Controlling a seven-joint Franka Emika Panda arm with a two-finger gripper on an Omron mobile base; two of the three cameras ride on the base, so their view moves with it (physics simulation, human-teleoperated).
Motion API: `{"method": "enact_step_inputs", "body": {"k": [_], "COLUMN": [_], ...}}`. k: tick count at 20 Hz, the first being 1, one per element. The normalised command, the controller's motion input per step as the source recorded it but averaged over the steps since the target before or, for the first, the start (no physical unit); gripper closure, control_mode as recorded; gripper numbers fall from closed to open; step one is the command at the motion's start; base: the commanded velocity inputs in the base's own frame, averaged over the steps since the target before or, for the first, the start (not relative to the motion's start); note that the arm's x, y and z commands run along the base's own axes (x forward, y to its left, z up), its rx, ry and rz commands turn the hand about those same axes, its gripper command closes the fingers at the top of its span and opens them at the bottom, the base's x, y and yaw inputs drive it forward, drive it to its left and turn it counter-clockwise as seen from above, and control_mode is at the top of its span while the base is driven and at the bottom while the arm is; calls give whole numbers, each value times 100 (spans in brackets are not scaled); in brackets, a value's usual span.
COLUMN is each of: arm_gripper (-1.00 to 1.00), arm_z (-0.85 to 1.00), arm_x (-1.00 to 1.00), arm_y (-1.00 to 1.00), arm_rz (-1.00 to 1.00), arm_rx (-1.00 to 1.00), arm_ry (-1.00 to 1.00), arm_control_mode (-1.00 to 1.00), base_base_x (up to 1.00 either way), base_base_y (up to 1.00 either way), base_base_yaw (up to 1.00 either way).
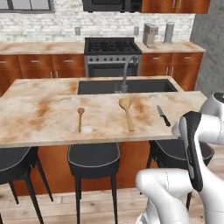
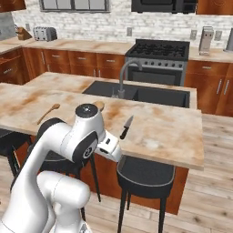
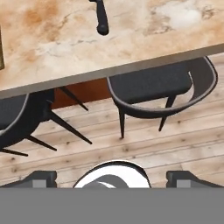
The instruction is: Pick up the metallic utensils from the counter and place them in the open drawer. Make sure not to pick up any wooden utensils.
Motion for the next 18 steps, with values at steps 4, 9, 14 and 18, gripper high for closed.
{"method": "enact_step_inputs", "body": {"k": [4,9,14,18], "arm_gripper": [-100,-100,-100,-100], "arm_z": [0,0,0,0], "arm_x": [0,0,0,0], "arm_y": [0,0,0,0], "arm_rz": [0,0,0,0], "arm_rx": [0,0,0,0], "arm_ry": [0,0,0,0], "arm_control_mode": [100,100,100,100], "base_base_x": [88,72,1,0], "base_base_y": [0,0,0,0], "base_base_yaw": [0,-5,0,0]}}
